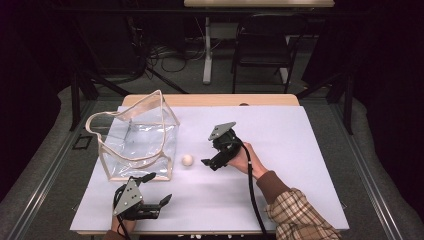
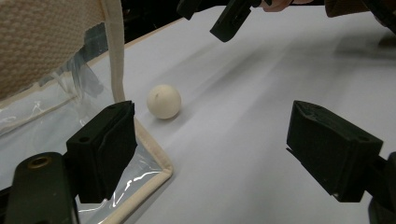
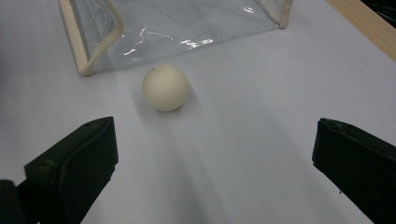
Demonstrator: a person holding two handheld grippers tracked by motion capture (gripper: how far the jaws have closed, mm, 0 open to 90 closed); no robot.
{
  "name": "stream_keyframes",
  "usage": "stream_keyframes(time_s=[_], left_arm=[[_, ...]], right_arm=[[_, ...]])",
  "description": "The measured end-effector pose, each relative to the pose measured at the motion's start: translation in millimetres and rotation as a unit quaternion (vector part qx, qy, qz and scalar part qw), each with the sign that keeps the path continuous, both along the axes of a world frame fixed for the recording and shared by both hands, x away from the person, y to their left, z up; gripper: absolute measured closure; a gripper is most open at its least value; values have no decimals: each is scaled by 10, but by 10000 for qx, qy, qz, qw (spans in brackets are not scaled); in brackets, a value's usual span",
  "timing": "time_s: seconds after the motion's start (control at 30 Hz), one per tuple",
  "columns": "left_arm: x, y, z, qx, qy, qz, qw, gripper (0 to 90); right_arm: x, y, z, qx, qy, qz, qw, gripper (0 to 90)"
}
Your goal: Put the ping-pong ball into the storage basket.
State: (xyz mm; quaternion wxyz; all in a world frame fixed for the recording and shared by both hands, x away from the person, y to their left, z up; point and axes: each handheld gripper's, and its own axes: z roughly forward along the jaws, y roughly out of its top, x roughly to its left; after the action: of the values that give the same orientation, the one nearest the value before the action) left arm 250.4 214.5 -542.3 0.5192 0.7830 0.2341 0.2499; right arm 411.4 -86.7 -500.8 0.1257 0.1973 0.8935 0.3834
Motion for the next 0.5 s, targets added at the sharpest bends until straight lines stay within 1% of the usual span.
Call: stream_keyframes(time_s=[0.17,0.2,0.23,0.27,0.3,0.5], left_arm=[[0,3,3,9,19,-16,10000,162],[1,4,3,12,15,-17,10000,162],[1,4,3,12,15,-17,10000,162],[1,3,3,10,17,-18,10000,162],[2,3,3,15,17,-19,10000,162],[0,3,3,4,22,-17,10000,162]], right_arm=[[32,50,-10,-35,54,18,10000,0],[43,60,-10,-52,27,50,10000,0],[45,71,-8,-46,60,38,10000,0],[56,82,-9,-51,28,66,10000,0],[55,93,-4,-56,61,39,10000,0],[75,140,3,-82,50,89,9999,0]])
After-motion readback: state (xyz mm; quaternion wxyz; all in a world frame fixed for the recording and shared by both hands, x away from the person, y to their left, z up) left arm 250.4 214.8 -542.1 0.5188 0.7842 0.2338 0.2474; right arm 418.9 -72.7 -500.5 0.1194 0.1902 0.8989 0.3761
